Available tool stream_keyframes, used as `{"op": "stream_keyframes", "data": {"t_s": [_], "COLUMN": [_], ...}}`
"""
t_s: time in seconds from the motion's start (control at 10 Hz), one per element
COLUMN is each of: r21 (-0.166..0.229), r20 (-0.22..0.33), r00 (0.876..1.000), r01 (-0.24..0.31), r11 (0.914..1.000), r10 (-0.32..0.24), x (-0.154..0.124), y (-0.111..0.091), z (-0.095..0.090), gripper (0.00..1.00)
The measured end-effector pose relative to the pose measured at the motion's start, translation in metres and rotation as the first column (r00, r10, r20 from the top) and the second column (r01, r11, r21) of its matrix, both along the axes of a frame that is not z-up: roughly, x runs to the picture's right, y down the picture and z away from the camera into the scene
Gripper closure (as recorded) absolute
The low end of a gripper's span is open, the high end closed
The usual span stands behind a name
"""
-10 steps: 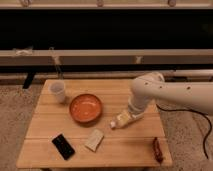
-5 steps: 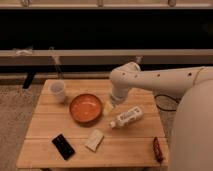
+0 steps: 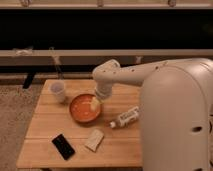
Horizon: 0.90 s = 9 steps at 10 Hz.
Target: Drag the ceramic bowl in a circle
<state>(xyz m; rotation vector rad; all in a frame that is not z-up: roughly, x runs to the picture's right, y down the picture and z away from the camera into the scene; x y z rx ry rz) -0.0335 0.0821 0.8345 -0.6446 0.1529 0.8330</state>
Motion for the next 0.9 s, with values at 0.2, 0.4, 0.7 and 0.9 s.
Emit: {"op": "stream_keyframes", "data": {"t_s": [0.2, 0.4, 0.7, 0.9], "r21": [-0.003, -0.003, -0.017, -0.026], "r20": [-0.024, -0.072, -0.153, -0.183], "r00": [1.000, 0.997, 0.987, 0.982], "r01": [0.004, 0.018, 0.037, 0.051], "r11": [1.0000, 0.9998, 0.9992, 0.9984], "r10": [-0.004, -0.018, -0.039, -0.055], "x": [-0.012, -0.017, -0.008, 0.000], "y": [0.007, 0.017, 0.027, 0.030], "z": [0.021, 0.042, 0.062, 0.067], "gripper": [0.20, 0.21, 0.48, 0.66]}}
